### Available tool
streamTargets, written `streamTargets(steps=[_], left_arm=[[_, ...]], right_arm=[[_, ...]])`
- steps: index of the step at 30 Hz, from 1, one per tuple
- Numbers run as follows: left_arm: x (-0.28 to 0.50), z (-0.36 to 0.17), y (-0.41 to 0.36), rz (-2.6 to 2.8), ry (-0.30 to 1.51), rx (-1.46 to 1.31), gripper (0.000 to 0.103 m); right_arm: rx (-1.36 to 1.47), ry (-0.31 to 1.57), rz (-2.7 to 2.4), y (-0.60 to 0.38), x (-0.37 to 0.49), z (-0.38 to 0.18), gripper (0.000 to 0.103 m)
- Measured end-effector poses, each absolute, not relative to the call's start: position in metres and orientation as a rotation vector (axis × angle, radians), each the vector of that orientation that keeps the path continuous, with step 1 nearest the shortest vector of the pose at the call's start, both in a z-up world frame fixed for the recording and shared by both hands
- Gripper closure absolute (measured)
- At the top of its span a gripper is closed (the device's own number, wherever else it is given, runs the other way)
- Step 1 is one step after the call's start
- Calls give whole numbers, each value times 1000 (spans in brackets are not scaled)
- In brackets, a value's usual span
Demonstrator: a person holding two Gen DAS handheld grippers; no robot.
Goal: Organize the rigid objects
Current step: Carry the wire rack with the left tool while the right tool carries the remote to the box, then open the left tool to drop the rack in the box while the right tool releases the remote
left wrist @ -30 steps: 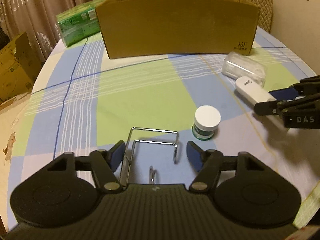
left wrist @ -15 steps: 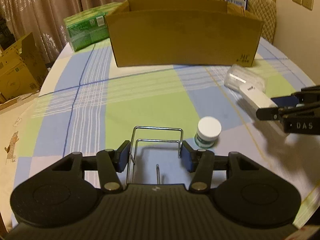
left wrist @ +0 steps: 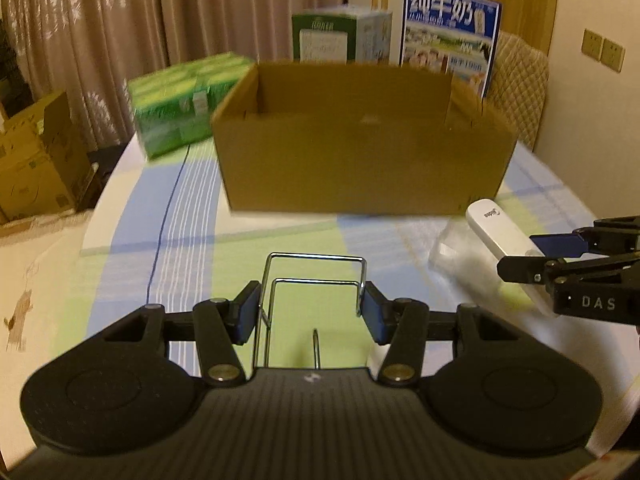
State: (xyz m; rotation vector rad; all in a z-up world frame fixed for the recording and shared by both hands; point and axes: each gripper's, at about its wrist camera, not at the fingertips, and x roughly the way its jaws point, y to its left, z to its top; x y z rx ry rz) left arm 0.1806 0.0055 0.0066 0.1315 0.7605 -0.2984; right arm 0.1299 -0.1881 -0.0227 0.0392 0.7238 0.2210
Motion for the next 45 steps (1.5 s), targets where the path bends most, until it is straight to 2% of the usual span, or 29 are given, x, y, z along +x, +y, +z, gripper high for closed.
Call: streamTargets(steps=[9,14,24,42,44,45], left_arm=[[250,70,-19,-336,671,152,55],[298,88,-36,-350,651,155,55],[360,71,-64,-359,681,197,55],[392,36,-90,-383,727,202,54],[393,34,-90,-384,728,188,51],[393,34,-90,-379,726,183,45]], right_arm=[[27,637,184,-214,192,53,66],[36,649,147,-227,238,69,66],[49,699,112,-242,290,51,66],[89,734,106,-254,315,19,65],[102,726,108,-255,315,19,65],[105,709,103,-256,315,19,65]])
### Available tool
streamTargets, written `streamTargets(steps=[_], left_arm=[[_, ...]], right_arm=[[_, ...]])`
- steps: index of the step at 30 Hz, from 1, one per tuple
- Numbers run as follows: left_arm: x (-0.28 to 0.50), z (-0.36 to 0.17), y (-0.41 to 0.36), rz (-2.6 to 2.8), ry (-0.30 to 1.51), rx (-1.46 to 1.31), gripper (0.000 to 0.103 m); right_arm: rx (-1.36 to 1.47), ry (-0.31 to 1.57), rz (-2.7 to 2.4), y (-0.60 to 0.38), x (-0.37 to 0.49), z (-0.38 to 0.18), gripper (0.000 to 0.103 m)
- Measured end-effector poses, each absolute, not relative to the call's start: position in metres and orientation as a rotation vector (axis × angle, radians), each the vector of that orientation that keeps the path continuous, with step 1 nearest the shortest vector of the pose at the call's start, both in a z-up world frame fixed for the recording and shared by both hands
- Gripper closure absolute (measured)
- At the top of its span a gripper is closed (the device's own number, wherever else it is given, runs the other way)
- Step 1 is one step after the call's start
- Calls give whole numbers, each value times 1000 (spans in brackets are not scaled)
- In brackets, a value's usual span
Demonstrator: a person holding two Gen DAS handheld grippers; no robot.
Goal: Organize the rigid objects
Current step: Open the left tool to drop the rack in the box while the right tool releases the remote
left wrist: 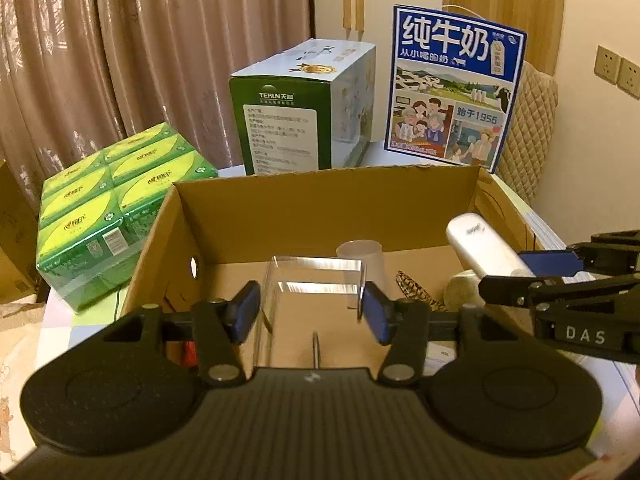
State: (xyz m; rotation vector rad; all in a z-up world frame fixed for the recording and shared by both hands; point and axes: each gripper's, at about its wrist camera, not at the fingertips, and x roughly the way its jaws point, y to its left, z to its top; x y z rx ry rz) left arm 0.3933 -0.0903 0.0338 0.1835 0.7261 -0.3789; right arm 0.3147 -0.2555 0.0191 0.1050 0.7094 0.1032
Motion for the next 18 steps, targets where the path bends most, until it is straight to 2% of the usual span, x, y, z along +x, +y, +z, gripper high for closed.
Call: streamTargets(steps=[2,18], left_arm=[[392,35,-89,-372,719,179,41],[346,54,-69,-340,716,169,41]], right_arm=[[108,695,94,-257,314,20,65],[116,687,95,-253,278,42,63]])
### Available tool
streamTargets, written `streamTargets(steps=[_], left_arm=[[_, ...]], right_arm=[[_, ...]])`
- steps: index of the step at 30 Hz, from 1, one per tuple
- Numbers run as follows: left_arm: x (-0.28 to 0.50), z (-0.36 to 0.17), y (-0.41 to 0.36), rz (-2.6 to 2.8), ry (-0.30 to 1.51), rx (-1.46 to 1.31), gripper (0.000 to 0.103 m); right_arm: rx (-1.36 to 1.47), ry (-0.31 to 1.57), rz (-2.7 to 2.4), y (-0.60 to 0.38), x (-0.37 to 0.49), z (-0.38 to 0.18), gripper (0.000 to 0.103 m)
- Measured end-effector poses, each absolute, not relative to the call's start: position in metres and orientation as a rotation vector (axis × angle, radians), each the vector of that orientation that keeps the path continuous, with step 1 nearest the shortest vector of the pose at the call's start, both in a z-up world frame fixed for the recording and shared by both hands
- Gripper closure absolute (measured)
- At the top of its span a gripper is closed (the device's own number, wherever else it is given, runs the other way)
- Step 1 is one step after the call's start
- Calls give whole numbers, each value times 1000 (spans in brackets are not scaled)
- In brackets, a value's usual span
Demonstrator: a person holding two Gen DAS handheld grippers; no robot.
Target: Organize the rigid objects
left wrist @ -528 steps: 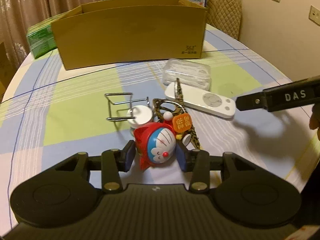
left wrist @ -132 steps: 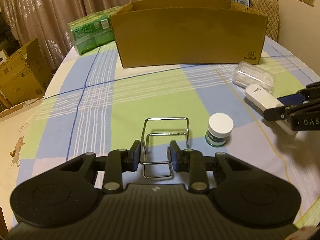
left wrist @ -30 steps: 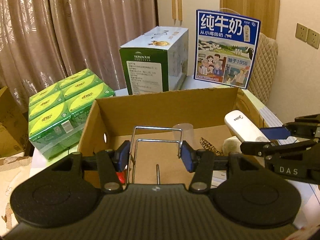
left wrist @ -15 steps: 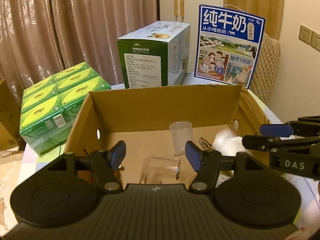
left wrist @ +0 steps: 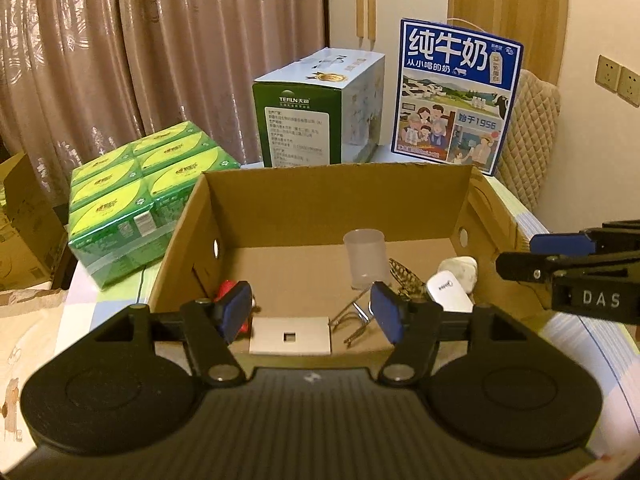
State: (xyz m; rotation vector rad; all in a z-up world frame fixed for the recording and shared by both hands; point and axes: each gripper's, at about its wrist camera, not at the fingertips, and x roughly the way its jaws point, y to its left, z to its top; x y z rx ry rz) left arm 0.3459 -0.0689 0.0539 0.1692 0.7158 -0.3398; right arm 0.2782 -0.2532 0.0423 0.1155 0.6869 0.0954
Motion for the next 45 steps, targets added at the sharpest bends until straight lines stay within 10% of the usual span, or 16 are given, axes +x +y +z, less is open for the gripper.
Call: streamTargets(steps=[20,45], left_arm=[[233,86,-40,-326,702,140,39],[110,-45,-6,-305,702,108,15]], right_arm=[[125,657,128,-238,175,74,58],[99,728,151,-236,86,-43,35]])
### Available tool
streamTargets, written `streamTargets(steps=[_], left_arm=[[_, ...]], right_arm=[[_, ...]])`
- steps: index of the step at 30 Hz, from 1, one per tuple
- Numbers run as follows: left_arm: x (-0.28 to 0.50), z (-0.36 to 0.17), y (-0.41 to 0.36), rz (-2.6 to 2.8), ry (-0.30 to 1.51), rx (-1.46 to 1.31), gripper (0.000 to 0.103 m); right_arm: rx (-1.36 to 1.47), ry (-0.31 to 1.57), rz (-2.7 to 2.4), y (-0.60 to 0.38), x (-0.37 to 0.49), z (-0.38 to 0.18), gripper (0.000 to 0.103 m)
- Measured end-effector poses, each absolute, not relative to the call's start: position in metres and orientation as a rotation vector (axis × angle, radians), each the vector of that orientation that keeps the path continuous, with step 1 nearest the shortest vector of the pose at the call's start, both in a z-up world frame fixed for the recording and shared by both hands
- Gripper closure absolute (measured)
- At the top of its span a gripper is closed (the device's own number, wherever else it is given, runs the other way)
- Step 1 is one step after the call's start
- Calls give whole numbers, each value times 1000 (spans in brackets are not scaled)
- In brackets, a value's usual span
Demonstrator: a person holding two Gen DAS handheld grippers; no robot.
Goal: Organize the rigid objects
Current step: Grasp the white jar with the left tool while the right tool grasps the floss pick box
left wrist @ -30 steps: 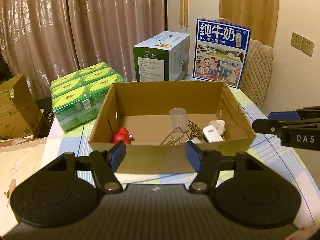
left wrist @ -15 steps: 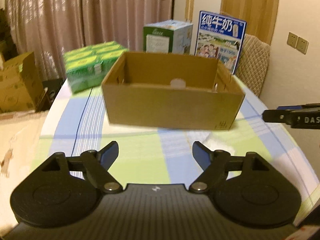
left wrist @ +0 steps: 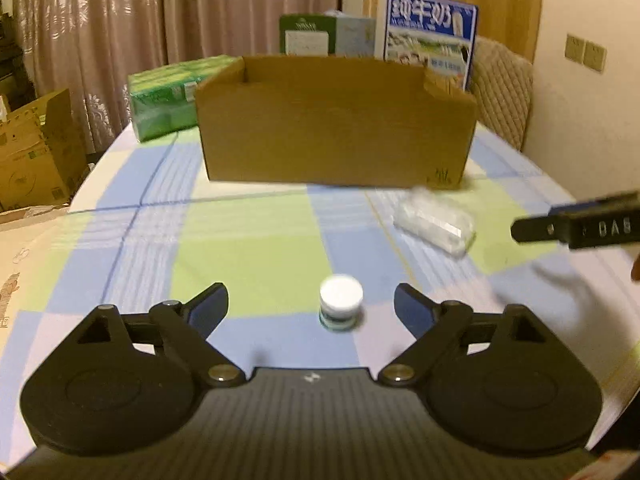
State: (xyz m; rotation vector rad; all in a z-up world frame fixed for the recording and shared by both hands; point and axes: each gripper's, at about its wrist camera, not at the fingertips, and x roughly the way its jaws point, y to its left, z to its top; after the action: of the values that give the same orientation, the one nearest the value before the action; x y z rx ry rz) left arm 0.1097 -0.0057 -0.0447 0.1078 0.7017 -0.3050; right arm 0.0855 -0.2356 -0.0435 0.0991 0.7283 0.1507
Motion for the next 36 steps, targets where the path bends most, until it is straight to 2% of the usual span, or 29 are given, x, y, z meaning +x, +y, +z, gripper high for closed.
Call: streamTargets(steps=[3,8,13,18,22,36], left_arm=[[111,-61,-15,-311,710,155,16],[121,-77,-26,-311,722,183,28],[133,-82,-35,-306,722,195,53],[139,-84,-41,-315,727,202,62],[139,-86,-42,-323,741,207,76],[144,-70,-38,-356,757,192,78]], right_arm=[[113,737,146,-239,91,-51,35],[124,739,141,-246,103,-57,35],[104,743,148,-245,111,-62,35],[94,750,159,-241,115,-63,35],[86,752,156,-240,116,-64,35],[40,773,192,-233,127,-69,35]])
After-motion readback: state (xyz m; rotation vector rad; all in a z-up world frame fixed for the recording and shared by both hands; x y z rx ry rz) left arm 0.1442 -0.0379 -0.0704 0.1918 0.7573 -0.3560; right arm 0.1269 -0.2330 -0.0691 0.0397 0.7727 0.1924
